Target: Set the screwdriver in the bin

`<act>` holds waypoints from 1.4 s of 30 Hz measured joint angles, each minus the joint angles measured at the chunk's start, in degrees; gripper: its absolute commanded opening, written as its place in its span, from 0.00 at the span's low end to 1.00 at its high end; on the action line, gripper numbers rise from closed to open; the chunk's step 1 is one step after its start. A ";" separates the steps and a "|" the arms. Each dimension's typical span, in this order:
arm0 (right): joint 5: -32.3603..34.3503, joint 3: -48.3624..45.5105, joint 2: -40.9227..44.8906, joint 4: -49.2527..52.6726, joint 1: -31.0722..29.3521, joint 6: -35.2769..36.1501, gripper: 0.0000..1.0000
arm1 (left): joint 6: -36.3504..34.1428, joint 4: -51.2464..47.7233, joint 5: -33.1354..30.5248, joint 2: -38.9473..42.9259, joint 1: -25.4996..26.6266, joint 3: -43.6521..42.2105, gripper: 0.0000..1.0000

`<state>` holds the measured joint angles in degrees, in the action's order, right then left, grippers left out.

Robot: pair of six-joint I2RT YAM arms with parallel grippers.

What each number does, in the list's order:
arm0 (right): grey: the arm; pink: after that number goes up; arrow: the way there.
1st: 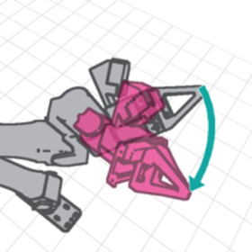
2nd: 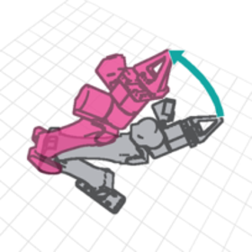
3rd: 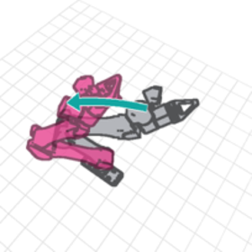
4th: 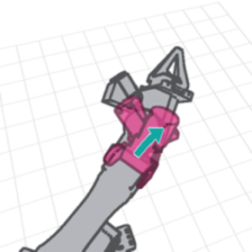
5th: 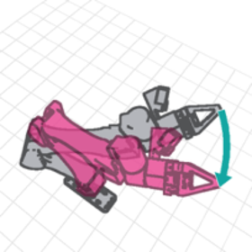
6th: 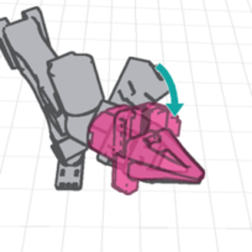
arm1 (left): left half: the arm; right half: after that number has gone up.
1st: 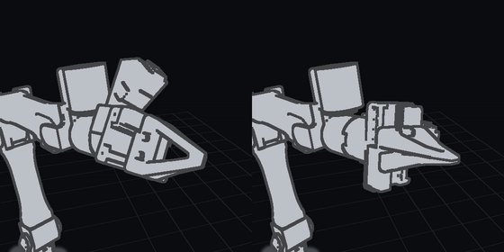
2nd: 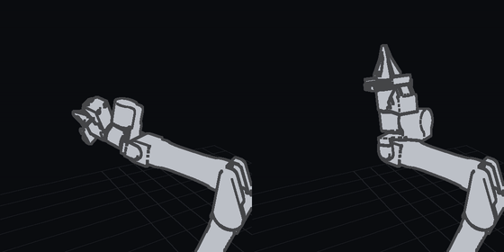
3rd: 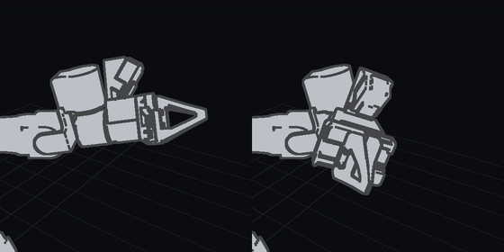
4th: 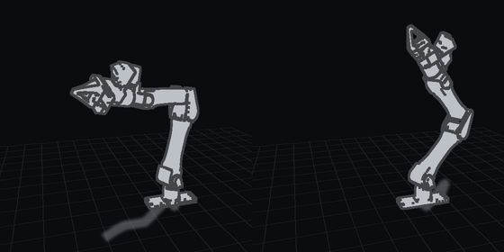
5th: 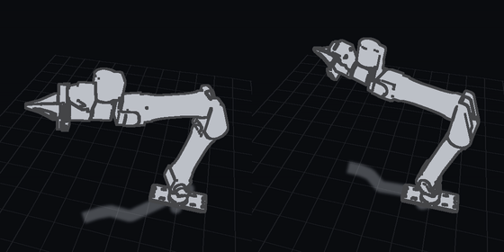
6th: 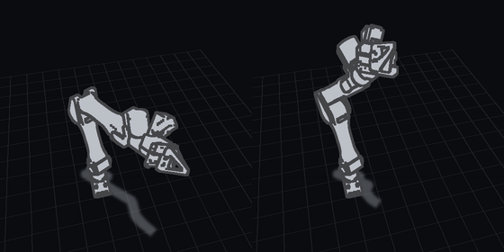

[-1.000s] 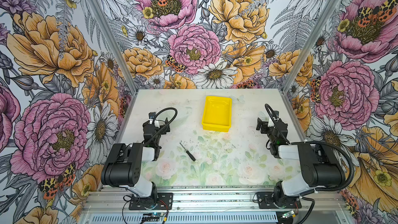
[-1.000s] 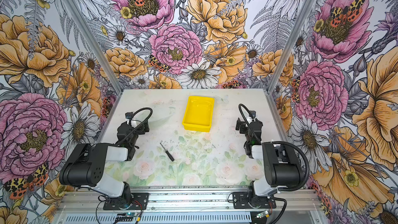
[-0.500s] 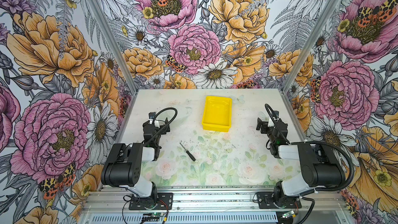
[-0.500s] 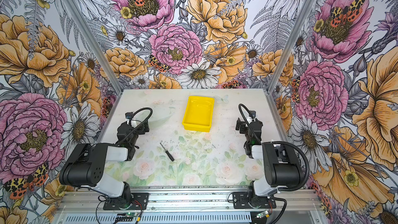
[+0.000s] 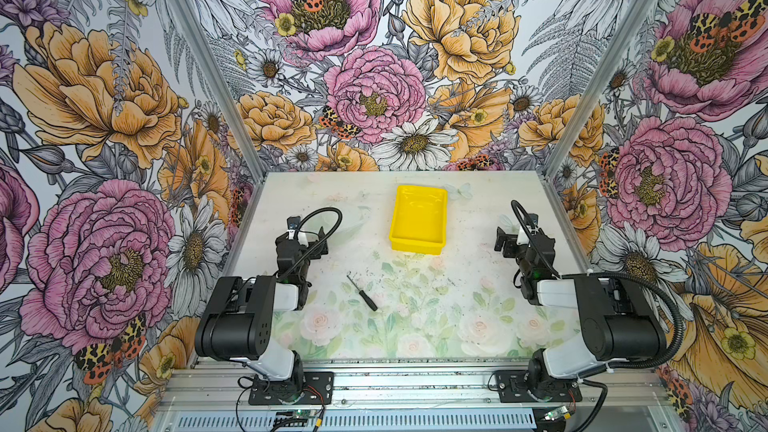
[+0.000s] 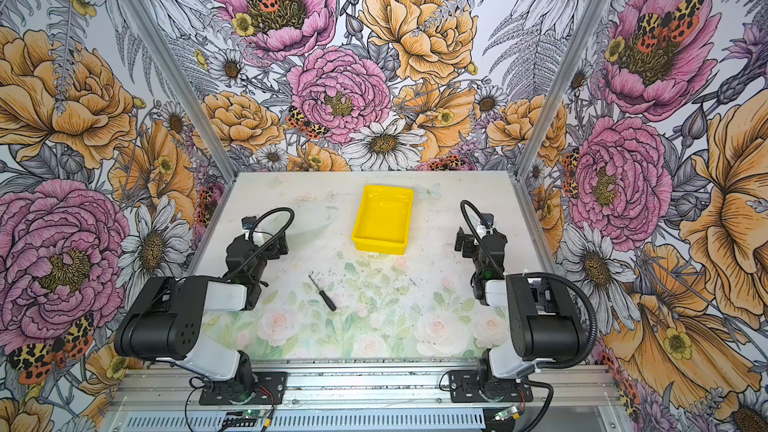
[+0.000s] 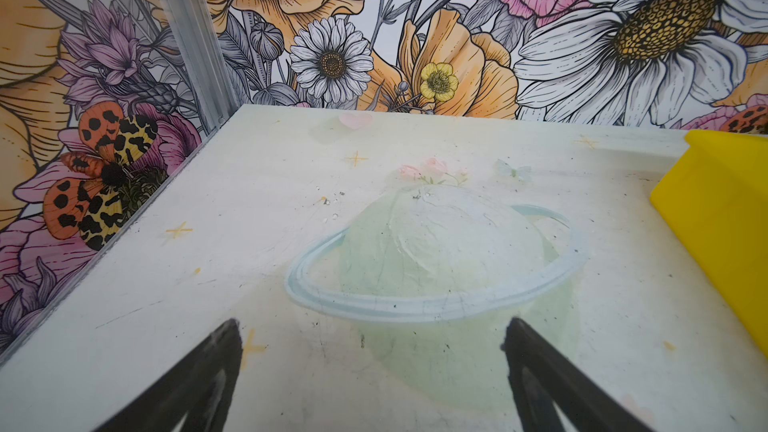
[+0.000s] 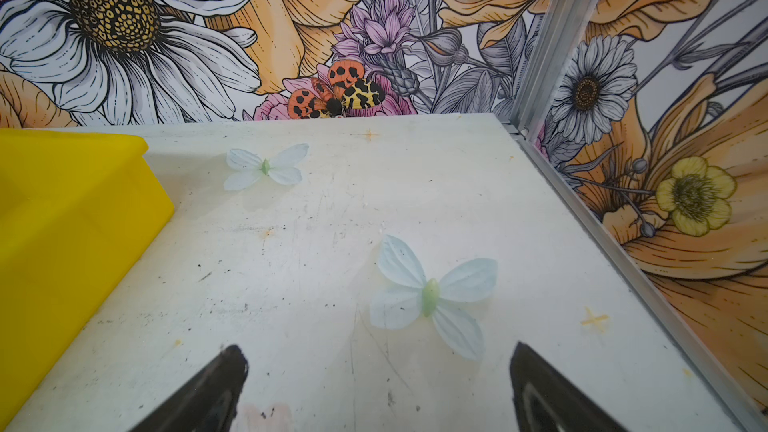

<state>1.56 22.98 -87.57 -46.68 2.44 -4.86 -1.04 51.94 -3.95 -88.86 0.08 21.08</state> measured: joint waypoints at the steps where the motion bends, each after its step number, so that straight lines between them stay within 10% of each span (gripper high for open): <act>1: -0.02 0.00 0.00 0.00 0.00 0.00 0.99 | 0.00 0.00 -0.02 0.00 0.00 0.00 0.99; 26: 2.78 2.64 13.75 16.57 -1.22 -0.92 0.99 | 2.23 -5.31 -3.32 7.43 -1.14 0.22 0.99; 42: 13.31 15.96 24.90 52.59 -14.88 -10.23 0.99 | 7.19 -41.42 -9.40 18.80 4.63 14.97 0.99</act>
<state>14.87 38.94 -62.67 5.91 -12.45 -15.09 6.15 10.52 -13.34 -70.06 4.71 36.05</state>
